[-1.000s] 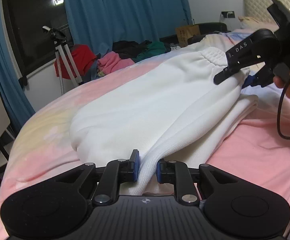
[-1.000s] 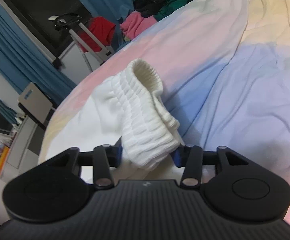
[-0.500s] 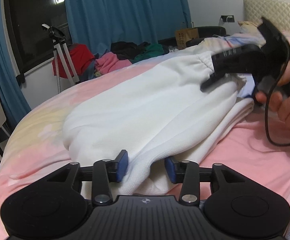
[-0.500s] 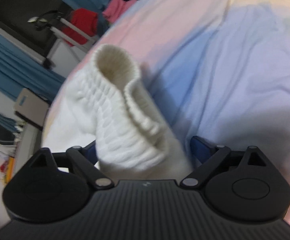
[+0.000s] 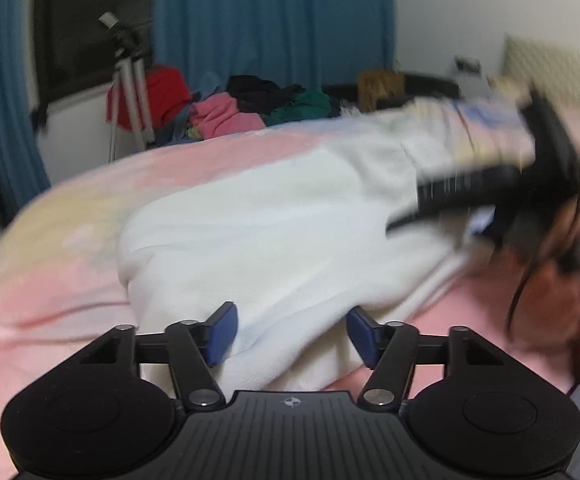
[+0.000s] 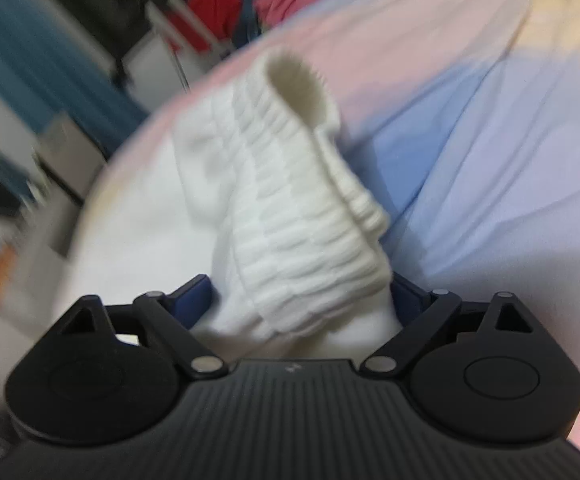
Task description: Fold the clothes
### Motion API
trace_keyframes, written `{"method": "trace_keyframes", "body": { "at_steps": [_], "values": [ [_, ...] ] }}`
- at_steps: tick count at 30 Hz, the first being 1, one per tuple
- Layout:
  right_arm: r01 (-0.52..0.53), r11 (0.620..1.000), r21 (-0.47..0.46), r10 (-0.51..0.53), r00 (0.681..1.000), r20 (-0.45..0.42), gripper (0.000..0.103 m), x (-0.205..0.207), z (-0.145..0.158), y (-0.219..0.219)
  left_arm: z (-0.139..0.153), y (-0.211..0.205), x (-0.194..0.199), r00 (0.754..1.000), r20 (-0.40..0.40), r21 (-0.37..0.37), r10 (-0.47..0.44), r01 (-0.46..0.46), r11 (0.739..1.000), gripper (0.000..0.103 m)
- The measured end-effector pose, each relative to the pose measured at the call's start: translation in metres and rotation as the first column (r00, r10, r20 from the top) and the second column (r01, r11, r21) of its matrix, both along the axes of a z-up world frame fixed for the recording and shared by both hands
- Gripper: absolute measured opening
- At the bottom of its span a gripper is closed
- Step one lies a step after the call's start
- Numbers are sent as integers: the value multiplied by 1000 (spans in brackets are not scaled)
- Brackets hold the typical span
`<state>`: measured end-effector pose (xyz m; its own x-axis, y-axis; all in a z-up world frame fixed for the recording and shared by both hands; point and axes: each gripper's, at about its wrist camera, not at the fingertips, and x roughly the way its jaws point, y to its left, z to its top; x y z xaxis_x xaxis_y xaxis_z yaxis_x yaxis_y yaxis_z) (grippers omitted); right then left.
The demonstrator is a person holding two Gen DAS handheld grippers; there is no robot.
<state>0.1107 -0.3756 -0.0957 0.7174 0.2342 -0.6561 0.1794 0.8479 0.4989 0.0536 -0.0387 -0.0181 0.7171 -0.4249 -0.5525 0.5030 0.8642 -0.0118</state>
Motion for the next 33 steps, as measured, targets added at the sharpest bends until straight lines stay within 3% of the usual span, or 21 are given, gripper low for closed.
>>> {"method": "trace_keyframes", "body": {
  "at_steps": [2, 4, 8, 11, 13, 18, 21, 23, 25, 27, 29, 31, 33],
  "values": [
    [25, 999, -24, -25, 999, 33, 74, -5, 7, 2, 12, 20, 4, 999, -17, -126, 50, -52, 991, 81],
    [50, 997, -61, -44, 994, 99, 61, -14, 20, 7, 18, 39, 10, 992, -50, -228, 112, -121, 966, 81],
    [48, 951, -305, 18, 978, 210, 60, -31, 41, 46, 9, 75, 29, 958, -182, -364, 220, -274, 890, 81],
    [48, 874, -484, 86, 964, 253, 60, -41, 42, 77, -2, 89, 42, 929, -291, -402, 228, -335, 852, 81],
    [38, 824, -566, 163, 940, 300, 60, -49, 42, 92, -5, 91, 45, 922, -312, -402, 229, -346, 848, 82],
    [17, 740, -673, 352, 842, 409, 60, -71, 50, 119, -13, 92, 49, 908, -347, -391, 235, -368, 844, 83],
    [10, 716, -698, 367, 845, 389, 60, -68, 48, 124, -18, 92, 52, 899, -368, -384, 239, -381, 841, 83],
    [8, 754, -657, 312, 876, 368, 63, -62, 49, 112, -21, 93, 54, 892, -382, -380, 241, -389, 839, 83],
    [16, 836, -548, 202, 920, 336, 69, -55, 49, 90, -24, 93, 56, 886, -396, -375, 244, -398, 837, 83],
    [42, 933, -356, 62, 959, 277, 75, -44, 44, 57, -26, 94, 57, 880, -407, -374, 244, -405, 835, 84],
    [76, 994, -83, -60, 981, 185, 88, -34, 28, 21, -27, 95, 57, 874, -420, -381, 242, -412, 828, 84],
    [124, 978, 169, -139, 987, 80, 90, -25, 9, -11, -30, 96, 59, 869, -434, -382, 237, -415, 825, 84],
    [149, 953, 266, -163, 986, 35, 89, -18, -2, -24, -32, 97, 62, 864, -447, -386, 231, -419, 822, 84]
  ]
}}
